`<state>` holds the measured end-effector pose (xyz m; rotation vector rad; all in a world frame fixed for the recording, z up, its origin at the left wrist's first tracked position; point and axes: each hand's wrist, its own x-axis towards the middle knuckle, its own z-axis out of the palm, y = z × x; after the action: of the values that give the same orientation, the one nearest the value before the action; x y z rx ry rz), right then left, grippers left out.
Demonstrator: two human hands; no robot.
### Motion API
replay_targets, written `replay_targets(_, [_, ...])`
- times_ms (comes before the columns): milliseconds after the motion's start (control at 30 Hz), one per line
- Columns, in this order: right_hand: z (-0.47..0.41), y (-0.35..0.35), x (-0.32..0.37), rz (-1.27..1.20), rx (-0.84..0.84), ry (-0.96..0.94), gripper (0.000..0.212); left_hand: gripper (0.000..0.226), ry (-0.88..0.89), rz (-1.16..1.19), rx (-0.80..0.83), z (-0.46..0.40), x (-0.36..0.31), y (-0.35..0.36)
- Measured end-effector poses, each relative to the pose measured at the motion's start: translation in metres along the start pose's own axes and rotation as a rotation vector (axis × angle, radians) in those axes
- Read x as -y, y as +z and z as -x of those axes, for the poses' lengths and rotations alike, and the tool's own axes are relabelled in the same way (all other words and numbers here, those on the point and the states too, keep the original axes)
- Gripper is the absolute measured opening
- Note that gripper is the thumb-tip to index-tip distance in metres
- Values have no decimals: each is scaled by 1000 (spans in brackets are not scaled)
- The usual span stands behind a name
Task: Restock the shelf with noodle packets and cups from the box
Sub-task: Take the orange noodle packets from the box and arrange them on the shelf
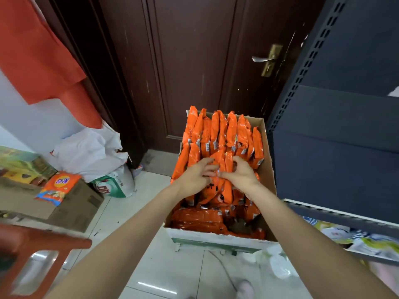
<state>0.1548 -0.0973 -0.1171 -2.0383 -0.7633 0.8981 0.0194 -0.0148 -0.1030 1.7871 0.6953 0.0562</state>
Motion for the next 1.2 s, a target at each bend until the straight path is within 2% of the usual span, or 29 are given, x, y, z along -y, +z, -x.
replay_targets(133, [8,-13,-10,-85,-63,8,39,50,62,-21,-16,-4,-11,7])
replay_targets(233, [20,-37,-9,-192,-89,-2,40,45,103,-120,-143,-10,-23,16])
replay_targets(333, [35,-76,-9,-320,-116,-30,38,52,81,-159,-237,-23,-38,31])
replay_targets(400, [45,-108,-12,-402,-133,-53,37,64,41,-123,-219,-35,-50,46])
replay_targets(533, [67,-177,-31,-497,-158,-98,39,86,11,91,-118,-56,-88,91])
replay_targets(600, [78,-215,-47,-529,-167,-119,39,84,11,187,-90,-68,-111,121])
replay_targets(733, [97,-295,-87,-583,-173,-141,42,67,44,310,-113,-87,-159,191])
replay_targets(1000, [128,-434,-166,-702,-247,-153,47,59,168,371,14,-115,-252,321])
replay_targets(1200, [135,-502,-205,-610,-386,-165,41,69,180,337,-7,-150,-291,394])
